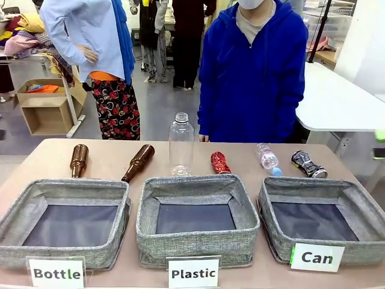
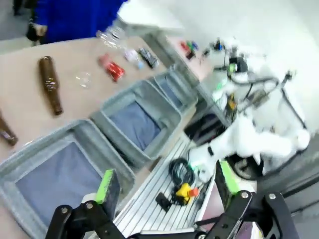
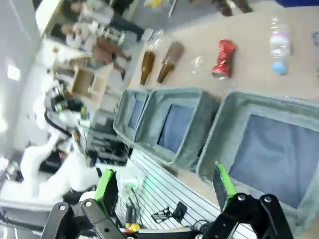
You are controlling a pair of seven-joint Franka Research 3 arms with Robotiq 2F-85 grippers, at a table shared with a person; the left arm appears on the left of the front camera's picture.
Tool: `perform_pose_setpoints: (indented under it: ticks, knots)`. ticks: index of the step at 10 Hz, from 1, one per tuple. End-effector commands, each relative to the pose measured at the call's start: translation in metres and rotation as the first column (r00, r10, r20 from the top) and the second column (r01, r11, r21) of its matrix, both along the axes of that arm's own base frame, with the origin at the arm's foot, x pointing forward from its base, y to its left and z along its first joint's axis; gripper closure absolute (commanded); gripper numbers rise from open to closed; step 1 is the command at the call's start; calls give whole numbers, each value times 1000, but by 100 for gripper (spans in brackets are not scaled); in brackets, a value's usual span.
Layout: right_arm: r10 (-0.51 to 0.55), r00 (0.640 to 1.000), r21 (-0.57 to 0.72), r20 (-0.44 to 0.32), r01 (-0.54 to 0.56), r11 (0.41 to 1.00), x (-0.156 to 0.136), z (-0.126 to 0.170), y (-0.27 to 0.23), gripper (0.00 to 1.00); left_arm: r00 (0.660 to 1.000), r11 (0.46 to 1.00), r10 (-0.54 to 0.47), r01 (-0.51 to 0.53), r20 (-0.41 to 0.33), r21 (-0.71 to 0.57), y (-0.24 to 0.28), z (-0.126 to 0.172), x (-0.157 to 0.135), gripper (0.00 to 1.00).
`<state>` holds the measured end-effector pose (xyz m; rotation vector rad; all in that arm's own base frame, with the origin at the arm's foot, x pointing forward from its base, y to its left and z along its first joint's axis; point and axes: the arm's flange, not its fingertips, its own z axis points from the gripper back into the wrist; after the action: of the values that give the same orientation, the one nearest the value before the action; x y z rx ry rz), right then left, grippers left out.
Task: Sort the can waste into the basket.
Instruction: Pick up the can waste from the table and place it in the right Fabric basket.
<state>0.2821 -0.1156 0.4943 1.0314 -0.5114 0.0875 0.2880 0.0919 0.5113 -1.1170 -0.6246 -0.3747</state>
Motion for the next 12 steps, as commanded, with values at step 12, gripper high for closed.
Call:
perform_pose_setpoints:
  ticks: [12]
  knots:
    - [-334, 935, 260, -121, 355, 898, -25, -64, -100, 0, 949, 928, 290, -311, -127, -207, 27, -28, 32, 0]
